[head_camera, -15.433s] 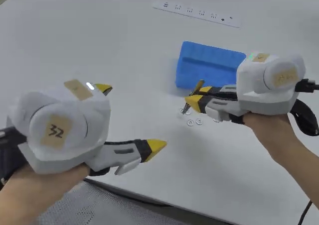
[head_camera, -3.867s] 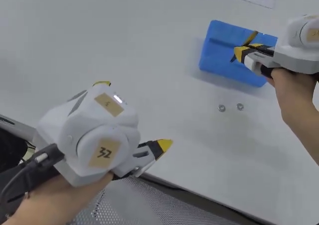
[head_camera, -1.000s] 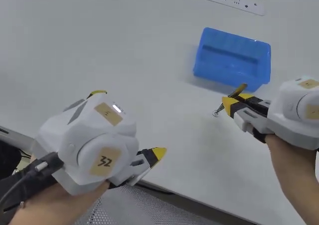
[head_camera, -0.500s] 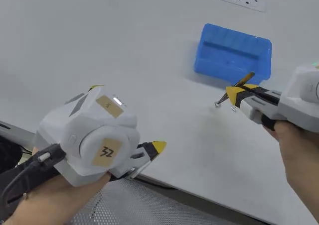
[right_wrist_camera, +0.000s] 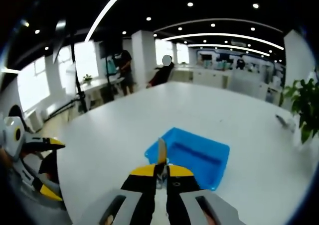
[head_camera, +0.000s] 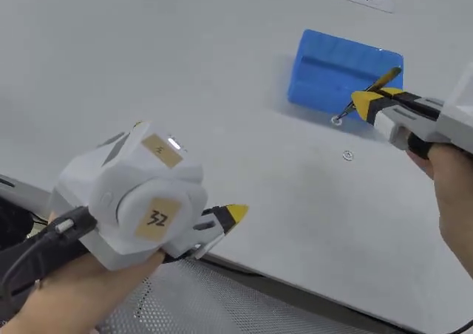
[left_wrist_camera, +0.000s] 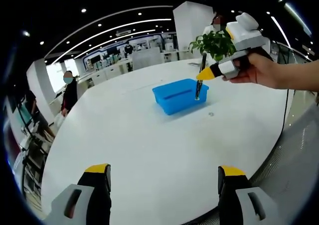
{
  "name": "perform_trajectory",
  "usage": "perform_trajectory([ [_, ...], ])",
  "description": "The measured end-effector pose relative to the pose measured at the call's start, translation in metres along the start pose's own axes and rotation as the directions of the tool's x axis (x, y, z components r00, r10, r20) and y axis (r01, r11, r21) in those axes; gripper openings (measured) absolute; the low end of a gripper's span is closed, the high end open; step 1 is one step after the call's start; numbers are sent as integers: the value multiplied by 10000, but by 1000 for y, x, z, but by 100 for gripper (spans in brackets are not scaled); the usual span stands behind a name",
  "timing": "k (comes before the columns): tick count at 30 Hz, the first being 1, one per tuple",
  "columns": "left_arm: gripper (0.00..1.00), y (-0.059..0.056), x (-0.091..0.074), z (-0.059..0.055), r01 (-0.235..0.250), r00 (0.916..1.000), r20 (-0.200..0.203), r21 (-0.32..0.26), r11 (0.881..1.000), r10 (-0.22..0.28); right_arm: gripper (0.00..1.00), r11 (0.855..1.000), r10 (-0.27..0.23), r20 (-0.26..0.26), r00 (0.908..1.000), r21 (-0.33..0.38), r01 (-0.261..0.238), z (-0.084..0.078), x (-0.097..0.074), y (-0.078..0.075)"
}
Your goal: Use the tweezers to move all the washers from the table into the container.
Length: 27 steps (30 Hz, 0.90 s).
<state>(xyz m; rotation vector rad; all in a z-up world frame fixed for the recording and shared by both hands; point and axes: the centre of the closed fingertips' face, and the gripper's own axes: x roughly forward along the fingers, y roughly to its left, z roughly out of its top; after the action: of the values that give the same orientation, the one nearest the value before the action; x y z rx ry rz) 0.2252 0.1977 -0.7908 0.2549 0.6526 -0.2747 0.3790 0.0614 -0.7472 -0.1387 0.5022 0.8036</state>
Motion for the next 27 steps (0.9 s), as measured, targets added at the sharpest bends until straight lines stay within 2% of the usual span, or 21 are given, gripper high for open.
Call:
perform_trajectory([
  [6,90,1,0,-1,-34,10000,-79,62,10000,35,3,9991,-428,523,9977,2,429,22,9,-25],
  [9,90,1,0,-2,-47,9999,-106,77,10000,48,3,9981,-615,617,9962,6,615,25,15,-36],
  [14,90,1,1,-2,-49,9999,-144,78,10000,50,3,9952,-972,379,9945,-112,976,17,26,-48],
  [18,90,0,1,-3,-36,9998,-183,95,9999,38,3,9939,-1091,37,9940,-188,1091,2,44,-56],
  [27,90,0,2,-4,-7,9997,-262,130,9999,11,3,9957,-898,-378,9952,-281,888,-15,63,-54],
])
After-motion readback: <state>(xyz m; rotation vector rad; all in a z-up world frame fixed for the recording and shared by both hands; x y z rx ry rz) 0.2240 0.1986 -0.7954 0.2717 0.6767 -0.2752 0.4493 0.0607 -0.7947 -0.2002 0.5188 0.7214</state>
